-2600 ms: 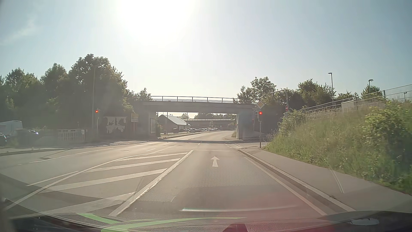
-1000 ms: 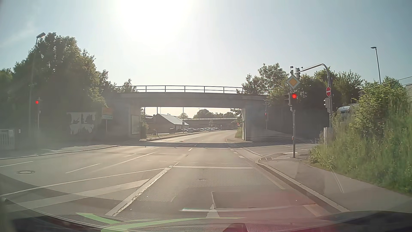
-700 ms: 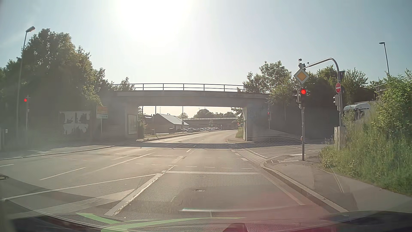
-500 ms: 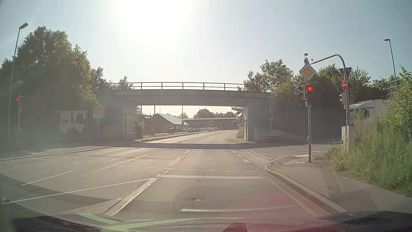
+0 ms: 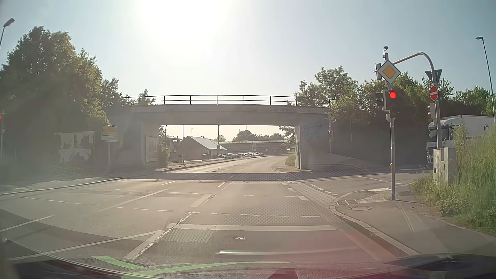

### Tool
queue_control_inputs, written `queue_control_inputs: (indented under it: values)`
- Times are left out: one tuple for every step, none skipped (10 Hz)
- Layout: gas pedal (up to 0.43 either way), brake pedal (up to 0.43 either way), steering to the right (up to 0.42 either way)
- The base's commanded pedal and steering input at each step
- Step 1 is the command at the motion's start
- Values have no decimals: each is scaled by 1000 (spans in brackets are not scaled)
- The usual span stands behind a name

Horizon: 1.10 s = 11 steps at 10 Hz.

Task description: Follow the waypoints while adhering to traffic rules and regulations

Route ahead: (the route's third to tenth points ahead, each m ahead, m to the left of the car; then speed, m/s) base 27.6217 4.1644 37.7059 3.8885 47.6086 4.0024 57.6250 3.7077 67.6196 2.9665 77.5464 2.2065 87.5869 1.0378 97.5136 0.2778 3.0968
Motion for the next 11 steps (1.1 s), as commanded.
queue_control_inputs:
  values:
    - [0, 305, 1]
    - [0, 299, 2]
    - [0, 305, 1]
    - [0, 311, 2]
    - [0, 311, 2]
    - [0, 311, 3]
    - [0, 311, 4]
    - [0, 311, 4]
    - [0, 311, 4]
    - [0, 311, 4]
    - [0, 317, 4]
